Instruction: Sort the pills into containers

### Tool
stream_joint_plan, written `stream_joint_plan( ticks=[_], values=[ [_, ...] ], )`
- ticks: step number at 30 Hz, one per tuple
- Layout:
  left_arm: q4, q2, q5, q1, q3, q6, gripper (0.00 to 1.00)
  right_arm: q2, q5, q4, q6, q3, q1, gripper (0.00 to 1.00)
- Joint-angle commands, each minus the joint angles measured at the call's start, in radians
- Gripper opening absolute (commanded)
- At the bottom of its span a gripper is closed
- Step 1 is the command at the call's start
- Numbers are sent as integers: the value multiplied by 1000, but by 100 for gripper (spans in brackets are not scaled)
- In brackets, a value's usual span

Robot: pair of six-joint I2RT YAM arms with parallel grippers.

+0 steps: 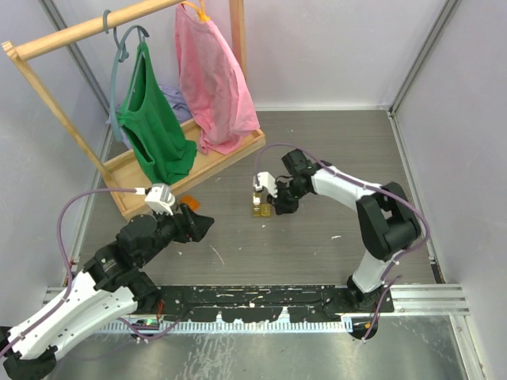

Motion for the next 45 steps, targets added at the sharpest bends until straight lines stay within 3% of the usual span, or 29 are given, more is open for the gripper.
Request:
stream_joint_plan(
  ticks=[1, 5, 12, 17, 24, 34, 43, 45],
  values=[
    [121, -45, 8, 3, -20, 6, 83, -176, -217, -35, -8, -36, -72, 24],
    [113, -9, -3, 4, 4, 19, 98, -297, -365, -58, -16, -63, -140, 34],
    [-78, 151, -98, 12, 170, 102, 98, -377, -613, -151, -31, -29, -177, 64],
    [-231, 255, -145, 66, 267, 169, 98, -342, -620, -310, -66, 114, -156, 67],
    [-317, 314, -90, 231, 299, 196, 98, -402, -612, -139, 51, -35, -216, 70],
    [-244, 479, 152, 587, 295, 280, 98, -414, -621, -59, 110, -105, -265, 71],
    [-183, 634, 180, 700, 321, 305, 100, -395, -612, -58, 108, -105, -269, 71],
    [-163, 653, 185, 719, 324, 294, 95, -389, -613, -61, 108, -103, -269, 71]
  ],
)
